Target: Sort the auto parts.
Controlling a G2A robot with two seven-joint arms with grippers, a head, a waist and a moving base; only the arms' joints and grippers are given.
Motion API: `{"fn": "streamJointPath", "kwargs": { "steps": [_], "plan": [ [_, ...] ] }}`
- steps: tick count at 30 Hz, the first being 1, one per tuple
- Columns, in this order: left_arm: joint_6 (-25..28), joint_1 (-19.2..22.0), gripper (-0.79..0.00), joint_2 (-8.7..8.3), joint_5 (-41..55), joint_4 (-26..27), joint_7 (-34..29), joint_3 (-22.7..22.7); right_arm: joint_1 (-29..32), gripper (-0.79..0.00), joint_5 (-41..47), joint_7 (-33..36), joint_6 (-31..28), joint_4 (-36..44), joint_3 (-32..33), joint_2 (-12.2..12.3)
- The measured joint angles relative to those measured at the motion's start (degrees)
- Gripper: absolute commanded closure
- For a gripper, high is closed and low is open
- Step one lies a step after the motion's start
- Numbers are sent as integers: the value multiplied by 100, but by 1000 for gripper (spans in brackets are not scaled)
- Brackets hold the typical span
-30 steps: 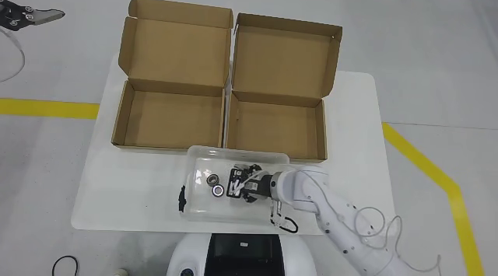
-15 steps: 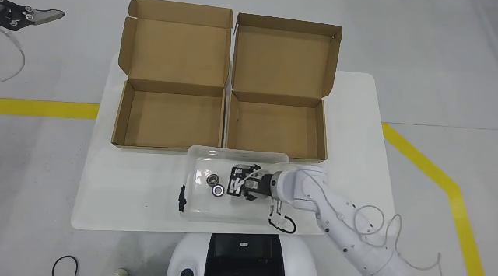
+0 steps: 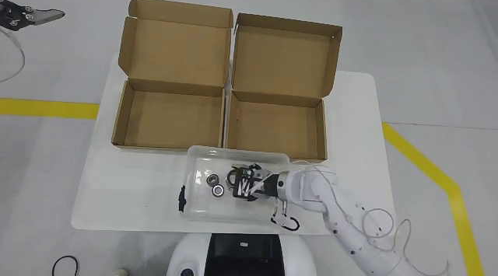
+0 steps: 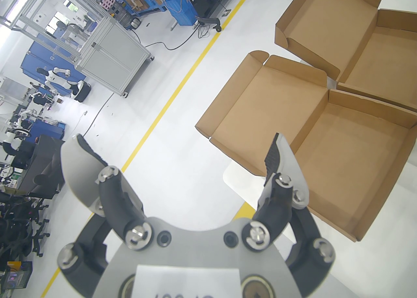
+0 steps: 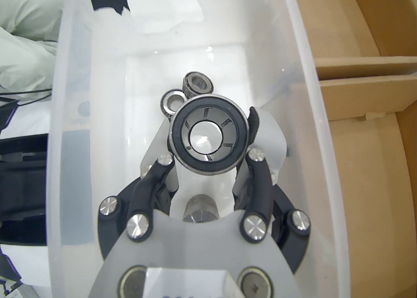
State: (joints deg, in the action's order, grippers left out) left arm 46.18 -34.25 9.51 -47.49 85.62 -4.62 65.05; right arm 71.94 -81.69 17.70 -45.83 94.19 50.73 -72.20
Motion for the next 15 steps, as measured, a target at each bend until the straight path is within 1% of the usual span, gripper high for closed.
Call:
{"fn": "streamJointPath", "kwargs": {
  "steps": [11, 15],
  "plan": [
    [0, 0, -785, 0, 0, 0, 0, 0, 135, 0, 16, -1943, -425, 59, 324, 128],
    [0, 0, -785, 0, 0, 0, 0, 0, 67, 0, 21, -2148, -482, 109, 333, 142]
  ]
}}
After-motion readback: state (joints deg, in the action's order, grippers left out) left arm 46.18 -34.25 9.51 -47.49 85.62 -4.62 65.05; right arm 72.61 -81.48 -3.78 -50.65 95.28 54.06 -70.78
